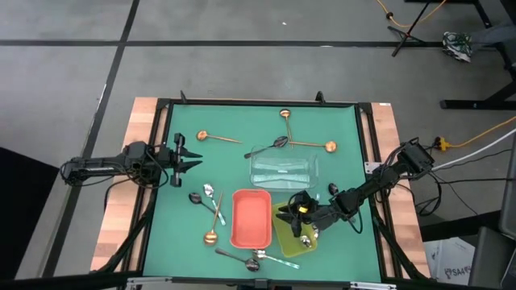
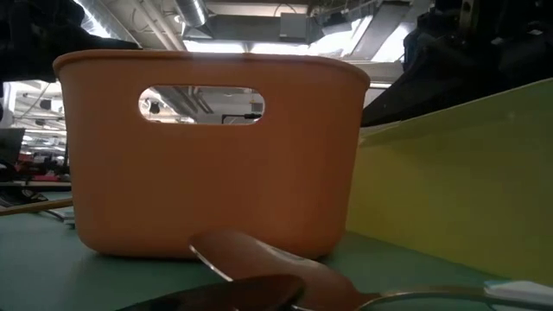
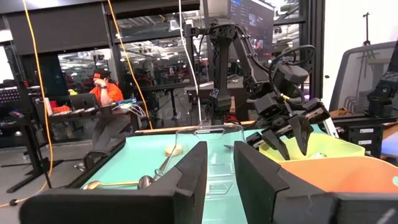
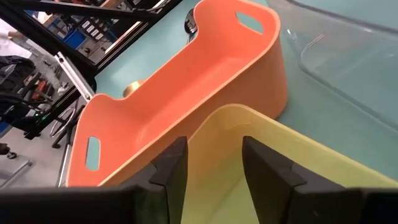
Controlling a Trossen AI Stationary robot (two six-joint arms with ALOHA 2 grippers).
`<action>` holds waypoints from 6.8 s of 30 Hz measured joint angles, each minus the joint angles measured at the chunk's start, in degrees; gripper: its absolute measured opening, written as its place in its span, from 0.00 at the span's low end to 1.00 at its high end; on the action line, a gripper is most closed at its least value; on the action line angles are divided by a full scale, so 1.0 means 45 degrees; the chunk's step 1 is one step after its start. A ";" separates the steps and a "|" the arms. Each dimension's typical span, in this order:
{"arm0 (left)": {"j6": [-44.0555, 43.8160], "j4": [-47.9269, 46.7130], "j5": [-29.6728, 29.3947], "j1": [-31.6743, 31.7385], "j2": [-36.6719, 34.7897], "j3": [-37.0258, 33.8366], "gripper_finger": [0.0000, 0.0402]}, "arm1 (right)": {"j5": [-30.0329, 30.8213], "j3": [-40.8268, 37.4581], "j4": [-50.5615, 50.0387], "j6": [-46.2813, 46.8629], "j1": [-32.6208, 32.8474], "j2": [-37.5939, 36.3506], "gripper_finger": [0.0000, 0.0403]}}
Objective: Sort silverware by color (type)
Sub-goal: Put the gold spoon into the transparent bin
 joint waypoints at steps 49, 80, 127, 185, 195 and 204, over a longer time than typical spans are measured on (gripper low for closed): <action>-0.2565 0.0423 -0.1098 0.0000 0.0000 -0.0001 0.18 | 0.2808 0.0000 -1.2757 -0.7387 -0.3172 -1.4614 0.35; -0.2555 0.0287 -0.1865 0.0000 0.0000 -0.0005 0.18 | -0.5975 0.0000 -1.5590 -1.2533 -1.4514 -0.9684 0.35; -0.2590 0.0291 -0.1861 0.0003 0.0004 -0.0001 0.18 | -0.6469 0.0025 -1.3373 -1.5618 -1.5067 -0.3374 0.14; -0.2652 0.5092 -0.2429 -0.0260 0.1888 0.0000 0.18 | -0.7074 0.0005 -0.4065 -1.1136 -1.3462 -0.6825 0.00; -0.2552 0.6437 -0.2976 -0.0990 0.5048 0.0980 0.18 | -0.6983 0.0005 -0.0905 -1.0854 -1.2208 -0.5803 0.00; -0.2548 0.6434 -0.3400 -0.1185 0.8388 0.2964 0.18 | -0.6987 0.0005 0.0897 -1.0834 -1.1319 -0.5144 0.00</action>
